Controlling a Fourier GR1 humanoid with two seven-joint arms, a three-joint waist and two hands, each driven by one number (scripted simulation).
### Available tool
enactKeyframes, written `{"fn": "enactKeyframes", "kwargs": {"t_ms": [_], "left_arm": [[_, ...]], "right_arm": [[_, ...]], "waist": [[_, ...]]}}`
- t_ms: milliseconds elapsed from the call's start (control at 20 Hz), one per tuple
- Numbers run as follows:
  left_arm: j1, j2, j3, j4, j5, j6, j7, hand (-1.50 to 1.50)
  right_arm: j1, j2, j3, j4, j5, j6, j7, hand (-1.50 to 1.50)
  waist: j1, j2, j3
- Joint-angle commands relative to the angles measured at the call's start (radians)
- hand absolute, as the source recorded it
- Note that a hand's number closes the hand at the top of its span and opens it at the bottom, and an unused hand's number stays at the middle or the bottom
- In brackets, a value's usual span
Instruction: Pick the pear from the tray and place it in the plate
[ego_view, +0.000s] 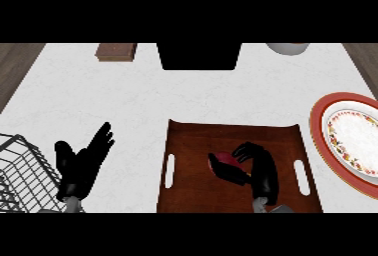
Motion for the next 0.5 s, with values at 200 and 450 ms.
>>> {"fn": "enactKeyframes", "kwargs": {"t_ms": [200, 450], "left_arm": [[0.011, -0.031, -0.023, -0.004, 0.009, 0.009, 0.012, 0.00], [0.015, -0.031, 0.010, 0.069, 0.016, 0.008, -0.031, 0.00]], "right_arm": [[-0.036, -0.119, 0.256, 0.010, 0.387, 0.176, 0.136, 1.50], [-0.031, -0.108, 0.284, -0.227, 0.666, 0.059, 0.215, 1.50]], "waist": [[-0.001, 0.011, -0.010], [-0.029, 0.013, -0.007]]}}
